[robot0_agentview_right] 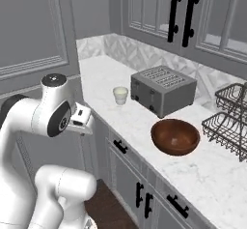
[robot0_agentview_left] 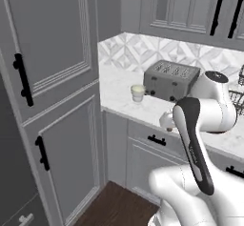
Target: Grab a lemon wedge from the fridge and one ice cube from the ice bowl, and put them in the glass of lemonade.
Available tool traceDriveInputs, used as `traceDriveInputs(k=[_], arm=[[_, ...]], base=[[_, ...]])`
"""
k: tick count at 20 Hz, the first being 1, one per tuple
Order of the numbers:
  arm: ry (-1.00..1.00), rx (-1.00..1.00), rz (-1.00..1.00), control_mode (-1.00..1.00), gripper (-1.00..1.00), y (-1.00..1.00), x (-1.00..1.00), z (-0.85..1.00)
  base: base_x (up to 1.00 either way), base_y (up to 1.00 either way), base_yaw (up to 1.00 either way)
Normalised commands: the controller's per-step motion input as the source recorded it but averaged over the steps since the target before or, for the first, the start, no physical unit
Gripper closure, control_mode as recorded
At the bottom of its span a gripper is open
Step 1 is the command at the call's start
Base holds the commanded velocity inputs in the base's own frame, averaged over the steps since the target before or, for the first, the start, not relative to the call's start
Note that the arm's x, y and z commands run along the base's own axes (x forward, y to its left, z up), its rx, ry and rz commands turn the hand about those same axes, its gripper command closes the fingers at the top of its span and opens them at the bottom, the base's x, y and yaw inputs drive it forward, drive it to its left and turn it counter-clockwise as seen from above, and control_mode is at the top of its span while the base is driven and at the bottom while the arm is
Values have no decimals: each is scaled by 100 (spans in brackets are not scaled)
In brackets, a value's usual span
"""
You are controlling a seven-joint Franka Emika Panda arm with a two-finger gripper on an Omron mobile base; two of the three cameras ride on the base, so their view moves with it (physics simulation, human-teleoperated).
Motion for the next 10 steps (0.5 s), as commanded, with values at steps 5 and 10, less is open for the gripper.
traceDriveInputs(k=[5, 10], arm=[[0, 0, 0, 100, -100, 0, 0, 0], [0, 0, 0, 100, -100, 0, 0, 0]], base=[[-18, 3, 72], [-2, 25, 89]])
